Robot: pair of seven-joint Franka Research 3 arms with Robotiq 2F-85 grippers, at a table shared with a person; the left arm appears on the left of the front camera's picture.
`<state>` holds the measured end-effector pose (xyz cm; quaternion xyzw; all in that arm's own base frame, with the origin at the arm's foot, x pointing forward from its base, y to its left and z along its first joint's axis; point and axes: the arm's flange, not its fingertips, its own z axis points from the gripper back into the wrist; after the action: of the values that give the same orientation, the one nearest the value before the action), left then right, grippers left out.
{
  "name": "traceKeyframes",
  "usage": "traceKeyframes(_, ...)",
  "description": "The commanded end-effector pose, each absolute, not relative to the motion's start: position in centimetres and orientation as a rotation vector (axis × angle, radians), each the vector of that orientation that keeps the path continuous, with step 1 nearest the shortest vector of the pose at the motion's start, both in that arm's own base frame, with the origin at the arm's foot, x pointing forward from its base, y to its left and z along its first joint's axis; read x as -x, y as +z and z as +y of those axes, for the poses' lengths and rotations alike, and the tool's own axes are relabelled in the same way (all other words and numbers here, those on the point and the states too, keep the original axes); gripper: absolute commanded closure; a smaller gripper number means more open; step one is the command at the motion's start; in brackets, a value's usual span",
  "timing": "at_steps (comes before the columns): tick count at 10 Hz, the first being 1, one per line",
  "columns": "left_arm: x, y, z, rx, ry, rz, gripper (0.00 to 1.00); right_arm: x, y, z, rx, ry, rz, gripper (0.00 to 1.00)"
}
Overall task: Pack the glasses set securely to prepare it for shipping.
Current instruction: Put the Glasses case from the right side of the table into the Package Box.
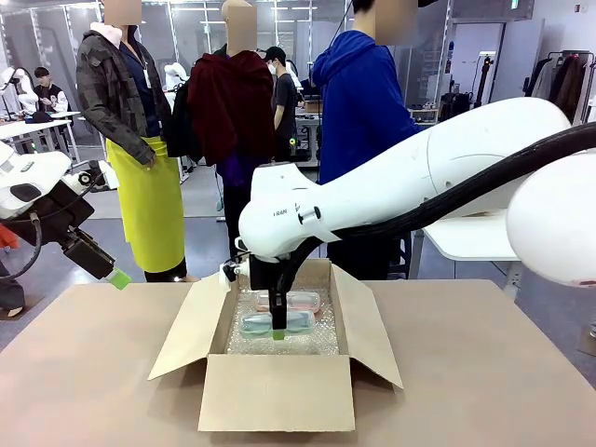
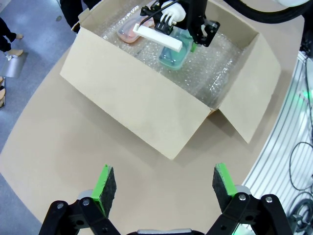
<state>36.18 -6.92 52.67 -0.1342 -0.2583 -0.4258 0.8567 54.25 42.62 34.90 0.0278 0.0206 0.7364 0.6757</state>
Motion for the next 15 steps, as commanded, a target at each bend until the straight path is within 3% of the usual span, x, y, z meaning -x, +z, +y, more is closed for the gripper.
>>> traceKeyframes(1,-36.2,52.7,-6.6,0.308,-0.913,-0.551,0.0,-55.2,35.7,42.4,-0.079,1.668,0.071,0.37)
traceKeyframes(3,-36.2,52.7,-6.6,0.308,-0.913,-0.551,0.0,-55.8,35.6,42.2,-0.116,1.675,0.087,0.32)
traceKeyframes(4,-36.2,52.7,-6.6,0.308,-0.913,-0.551,0.0,-56.0,35.3,42.1,-0.142,1.679,0.076,0.02)
traceKeyframes(15,-36.2,52.7,-6.6,0.308,-0.913,-0.551,0.0,-56.3,34.7,41.7,-0.14,1.654,0.077,0.0)
